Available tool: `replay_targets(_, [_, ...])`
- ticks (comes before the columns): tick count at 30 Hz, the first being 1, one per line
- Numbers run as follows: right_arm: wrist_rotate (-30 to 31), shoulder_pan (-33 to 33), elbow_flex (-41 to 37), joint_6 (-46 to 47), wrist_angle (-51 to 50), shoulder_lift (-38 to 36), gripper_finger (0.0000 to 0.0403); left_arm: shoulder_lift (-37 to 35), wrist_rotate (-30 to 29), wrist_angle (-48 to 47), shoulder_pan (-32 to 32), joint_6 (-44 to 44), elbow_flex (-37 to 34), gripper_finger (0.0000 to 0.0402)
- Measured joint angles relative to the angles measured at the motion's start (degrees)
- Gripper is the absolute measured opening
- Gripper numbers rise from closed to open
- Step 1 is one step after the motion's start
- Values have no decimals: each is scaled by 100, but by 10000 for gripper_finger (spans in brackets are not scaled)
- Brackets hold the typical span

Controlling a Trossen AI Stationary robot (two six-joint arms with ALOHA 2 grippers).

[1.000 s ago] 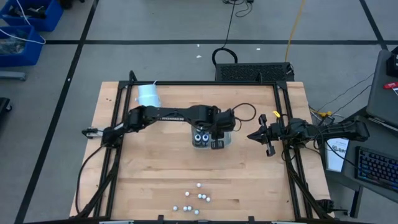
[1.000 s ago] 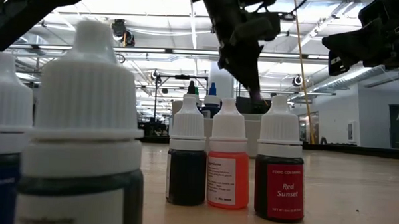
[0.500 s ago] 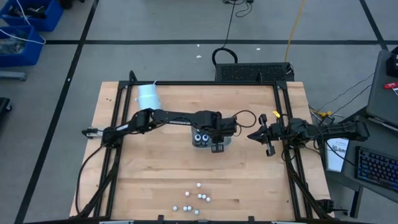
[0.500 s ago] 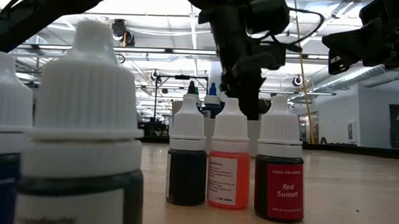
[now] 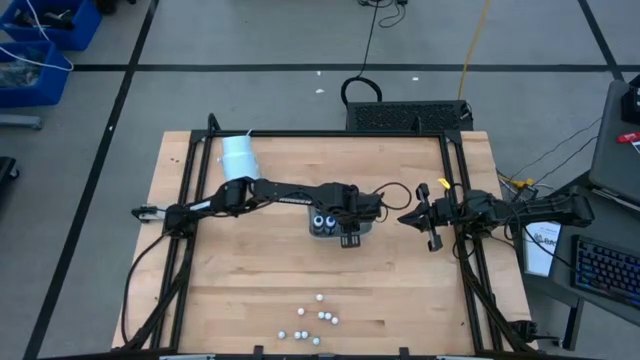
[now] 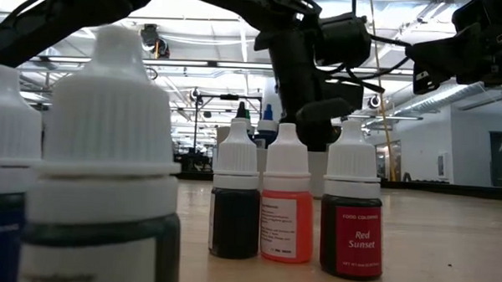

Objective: Pick & Place food coloring
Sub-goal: Put the top small black food coloring bottle into the bin

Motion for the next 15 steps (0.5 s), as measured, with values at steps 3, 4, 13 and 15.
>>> replay_targets(3, [0, 0, -1, -20, -20, 0, 0, 66, 10, 40, 2, -5, 11, 66])
replay_targets(4, [1, -1, -1, -20, -19, 0, 0, 66, 12, 28, 2, -11, 11, 66])
replay_targets(13, [0, -1, -1, -20, -24, 0, 0, 39, 16, 47, 2, 68, 4, 100])
replay_targets(15, [0, 0, -2, -20, -23, 0, 0, 44, 8, 41, -7, 135, 0, 143])
